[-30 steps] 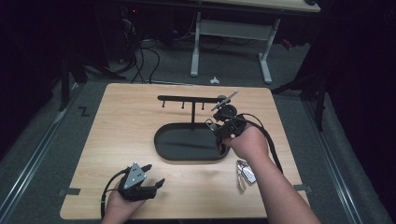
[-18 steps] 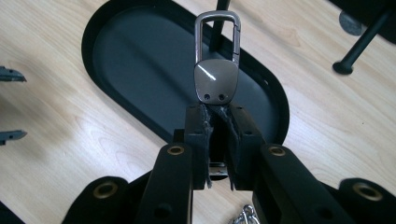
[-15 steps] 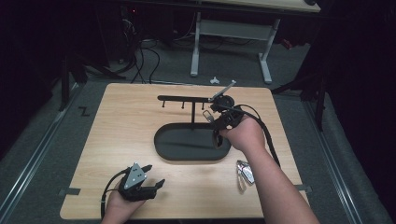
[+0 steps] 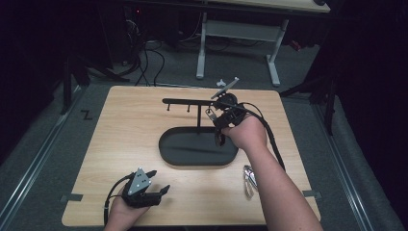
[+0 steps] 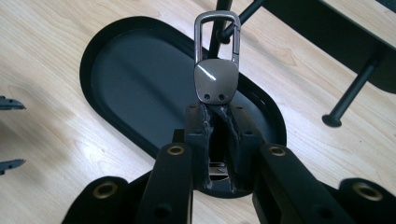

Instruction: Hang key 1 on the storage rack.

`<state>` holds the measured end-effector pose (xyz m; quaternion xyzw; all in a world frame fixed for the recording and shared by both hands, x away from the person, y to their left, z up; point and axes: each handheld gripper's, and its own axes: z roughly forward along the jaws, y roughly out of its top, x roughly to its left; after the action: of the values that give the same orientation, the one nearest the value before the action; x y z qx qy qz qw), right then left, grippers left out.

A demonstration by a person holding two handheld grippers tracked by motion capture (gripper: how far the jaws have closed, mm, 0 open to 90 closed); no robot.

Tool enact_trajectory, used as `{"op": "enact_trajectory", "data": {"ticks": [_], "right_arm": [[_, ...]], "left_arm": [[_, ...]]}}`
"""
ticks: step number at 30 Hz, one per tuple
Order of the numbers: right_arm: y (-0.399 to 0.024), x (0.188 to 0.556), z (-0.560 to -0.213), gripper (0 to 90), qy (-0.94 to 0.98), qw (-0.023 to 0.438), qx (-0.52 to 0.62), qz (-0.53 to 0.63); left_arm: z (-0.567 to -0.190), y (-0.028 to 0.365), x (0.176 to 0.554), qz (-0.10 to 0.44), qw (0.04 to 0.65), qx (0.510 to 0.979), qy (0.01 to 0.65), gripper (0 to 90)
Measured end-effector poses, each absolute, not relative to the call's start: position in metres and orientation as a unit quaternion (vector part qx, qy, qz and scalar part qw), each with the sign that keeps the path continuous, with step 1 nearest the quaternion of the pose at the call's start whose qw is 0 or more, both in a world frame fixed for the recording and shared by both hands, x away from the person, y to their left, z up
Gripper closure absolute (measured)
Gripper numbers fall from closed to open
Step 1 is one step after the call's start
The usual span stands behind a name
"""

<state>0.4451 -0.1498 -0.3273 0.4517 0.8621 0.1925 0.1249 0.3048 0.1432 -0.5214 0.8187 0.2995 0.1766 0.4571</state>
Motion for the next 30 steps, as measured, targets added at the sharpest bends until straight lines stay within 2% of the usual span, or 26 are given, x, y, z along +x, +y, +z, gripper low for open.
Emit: {"op": "enact_trajectory", "data": {"ticks": [30], "right_arm": [[-0.144, 0.468, -0.351, 80.6, 0.849, 0.135, 0.475, 0.189]], "left_arm": [[-0.522, 0.143, 0.305, 0.17, 0.451, 0.824, 0.297, 28.4]]}}
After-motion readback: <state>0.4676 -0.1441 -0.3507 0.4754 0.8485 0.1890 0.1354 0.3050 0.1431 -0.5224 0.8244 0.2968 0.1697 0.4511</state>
